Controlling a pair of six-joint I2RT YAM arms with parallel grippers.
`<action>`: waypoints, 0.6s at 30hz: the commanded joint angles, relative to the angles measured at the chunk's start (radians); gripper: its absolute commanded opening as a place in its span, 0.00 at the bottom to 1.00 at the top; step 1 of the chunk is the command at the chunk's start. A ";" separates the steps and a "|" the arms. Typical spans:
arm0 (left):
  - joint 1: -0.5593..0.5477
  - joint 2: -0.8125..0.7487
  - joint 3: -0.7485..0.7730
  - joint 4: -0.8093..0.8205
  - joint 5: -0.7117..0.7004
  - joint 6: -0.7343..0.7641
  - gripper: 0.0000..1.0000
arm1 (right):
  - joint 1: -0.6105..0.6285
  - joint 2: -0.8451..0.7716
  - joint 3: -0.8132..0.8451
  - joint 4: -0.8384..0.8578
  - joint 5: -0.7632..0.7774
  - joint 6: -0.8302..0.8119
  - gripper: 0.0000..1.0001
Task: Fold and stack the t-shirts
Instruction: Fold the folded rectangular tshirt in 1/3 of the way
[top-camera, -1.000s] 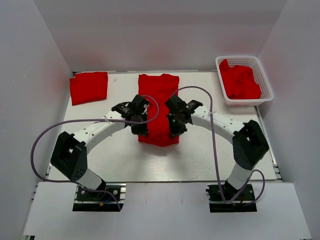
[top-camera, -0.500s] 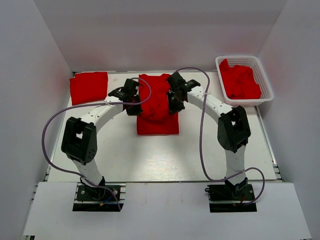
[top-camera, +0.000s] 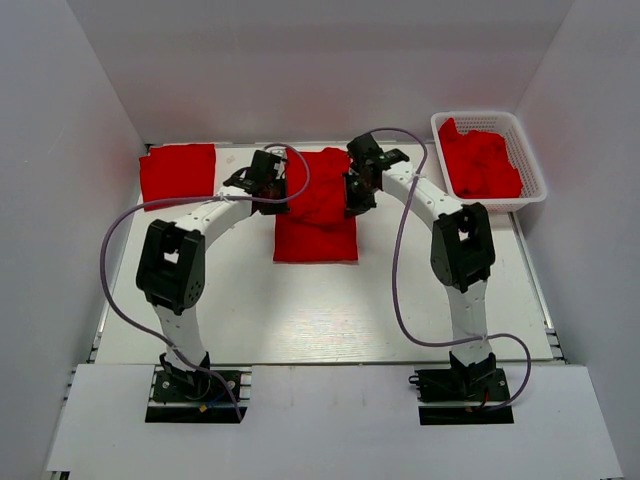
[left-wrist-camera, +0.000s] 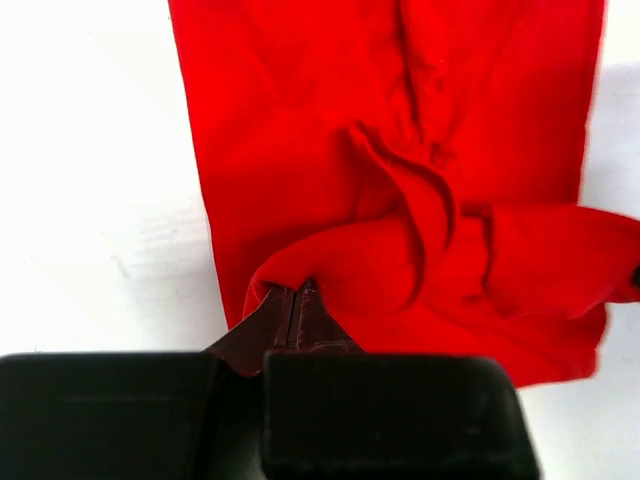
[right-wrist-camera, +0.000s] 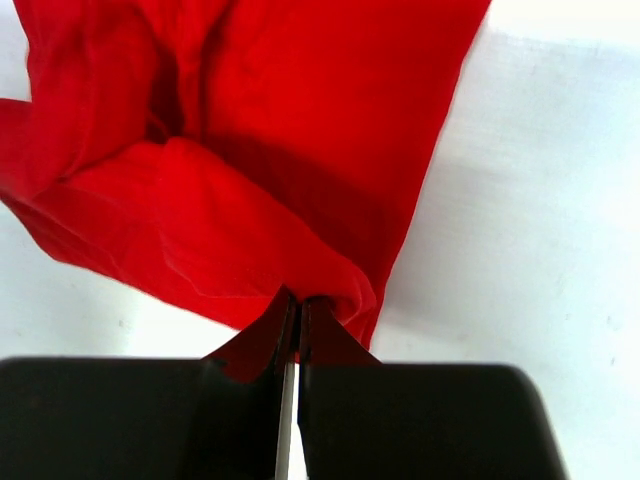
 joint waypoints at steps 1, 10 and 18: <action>0.005 0.018 0.044 0.051 -0.030 0.031 0.00 | -0.026 0.036 0.080 0.036 -0.046 -0.027 0.00; 0.024 0.101 0.057 0.102 -0.052 0.031 0.00 | -0.068 0.116 0.117 0.131 -0.075 -0.030 0.00; 0.033 0.124 0.159 0.028 -0.082 0.021 0.72 | -0.094 0.154 0.157 0.168 -0.153 -0.074 0.90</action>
